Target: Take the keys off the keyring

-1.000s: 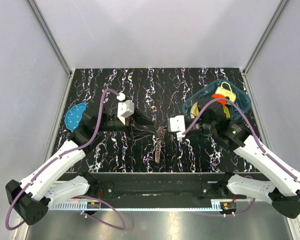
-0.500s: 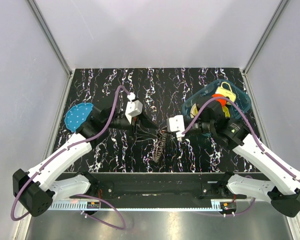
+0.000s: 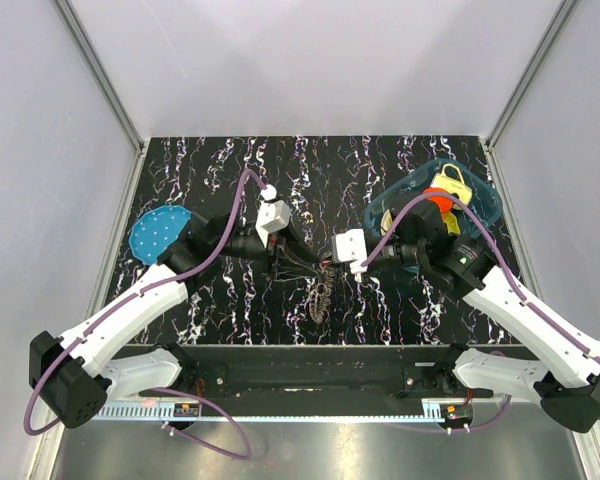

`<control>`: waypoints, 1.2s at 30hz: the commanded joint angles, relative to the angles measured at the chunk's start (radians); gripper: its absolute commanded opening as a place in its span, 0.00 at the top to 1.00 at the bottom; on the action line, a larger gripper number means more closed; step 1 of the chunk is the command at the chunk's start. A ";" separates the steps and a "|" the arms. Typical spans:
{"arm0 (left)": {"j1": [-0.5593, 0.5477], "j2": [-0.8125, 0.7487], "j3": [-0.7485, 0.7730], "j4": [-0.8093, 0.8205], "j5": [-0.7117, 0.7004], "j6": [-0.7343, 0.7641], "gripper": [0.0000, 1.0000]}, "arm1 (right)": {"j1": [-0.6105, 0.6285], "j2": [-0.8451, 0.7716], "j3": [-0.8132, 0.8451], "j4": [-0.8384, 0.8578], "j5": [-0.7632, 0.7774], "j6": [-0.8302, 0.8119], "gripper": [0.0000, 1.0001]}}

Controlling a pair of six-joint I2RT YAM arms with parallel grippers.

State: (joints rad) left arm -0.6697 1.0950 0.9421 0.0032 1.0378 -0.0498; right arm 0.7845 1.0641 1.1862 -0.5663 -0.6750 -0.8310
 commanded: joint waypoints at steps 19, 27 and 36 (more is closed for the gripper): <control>-0.039 -0.040 0.017 0.095 0.073 -0.047 0.64 | -0.002 0.014 0.029 0.085 0.117 0.040 1.00; -0.041 -0.041 0.009 0.090 0.065 -0.045 0.63 | -0.004 0.017 0.027 0.074 0.135 0.044 1.00; -0.044 -0.046 0.009 0.089 0.062 -0.045 0.72 | -0.004 0.014 0.026 0.071 0.140 0.053 1.00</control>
State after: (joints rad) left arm -0.6956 1.0843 0.9398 0.0250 1.0409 -0.0875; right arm 0.7841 1.0767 1.1873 -0.5655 -0.5678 -0.7853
